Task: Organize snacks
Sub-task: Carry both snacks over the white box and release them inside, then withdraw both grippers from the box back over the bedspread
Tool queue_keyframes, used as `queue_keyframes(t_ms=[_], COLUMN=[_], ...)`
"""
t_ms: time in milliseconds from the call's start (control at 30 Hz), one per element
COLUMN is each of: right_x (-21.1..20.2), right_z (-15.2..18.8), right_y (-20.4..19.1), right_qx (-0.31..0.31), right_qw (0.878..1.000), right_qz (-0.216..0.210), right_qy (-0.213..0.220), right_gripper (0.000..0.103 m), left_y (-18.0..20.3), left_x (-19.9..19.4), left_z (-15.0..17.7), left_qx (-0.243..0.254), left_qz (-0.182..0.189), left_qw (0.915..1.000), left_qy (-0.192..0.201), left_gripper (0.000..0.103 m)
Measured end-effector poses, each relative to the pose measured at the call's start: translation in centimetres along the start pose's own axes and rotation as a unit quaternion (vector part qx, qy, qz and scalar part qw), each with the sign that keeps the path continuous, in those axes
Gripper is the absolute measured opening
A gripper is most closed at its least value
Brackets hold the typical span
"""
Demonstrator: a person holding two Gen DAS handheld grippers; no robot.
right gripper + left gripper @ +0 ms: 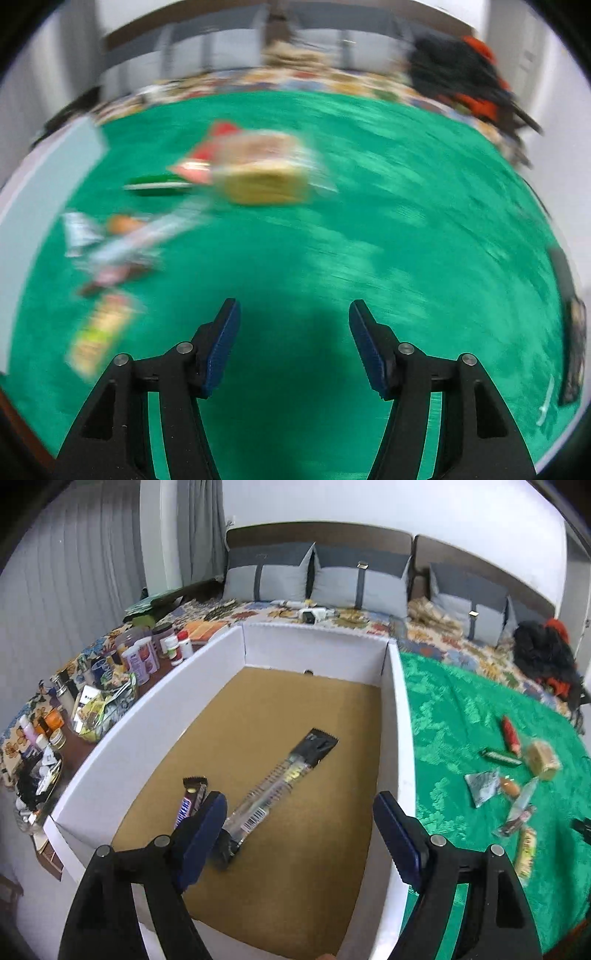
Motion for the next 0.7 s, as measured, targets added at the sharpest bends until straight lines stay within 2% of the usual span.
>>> queue_keyframes(t_ms=[100,233,333,467,600,700], right_x=[0.0,1.6,1.7,1.5,1.6,1.7], right_z=[-0.4,-0.7,-0.9,-0.6,-0.6,-0.6], right_y=[4.2,7.9,8.8,8.9,8.9,8.9], right_qx=[0.025,0.055,0.068,0.072,0.074,0.074], right_qw=[0.999,0.998,0.997,0.996,0.996,0.996], right_qz=[0.027,0.04,0.038,0.036,0.036,0.036], right_qy=[0.002,-0.002,0.01,0.03,0.041,0.041], right_gripper=[0.065,0.065,0.072,0.077,0.081,0.083], left_y=[0.8,0.9,1.0,1.7,2.7,2.4], left_x=[1.3,1.1,1.3,1.1,0.2,-1.2], left_z=[0.9,1.1,1.5,2.0,2.4,1.9], left_qx=[0.0,0.01,0.011,0.016,0.029,0.024], left_qz=[-0.022,-0.043,-0.039,-0.027,-0.028,-0.065], left_qw=[0.9991,0.9983,0.9979,0.9977,0.9978,0.9976], left_qy=[-0.035,-0.038,-0.05,-0.06,-0.053,-0.008], left_gripper=[0.081,0.081,0.081,0.081,0.081,0.081])
Point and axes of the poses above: each gripper's, at about its wrist camera, not at the fingertips, and x roughly the way its jaws point, y to its right, z to its underside, the point moved 6 cm from there along x, roughly the way its jaws point, and after that the axes turned 14 degrees about x, right-handed, at the moved point
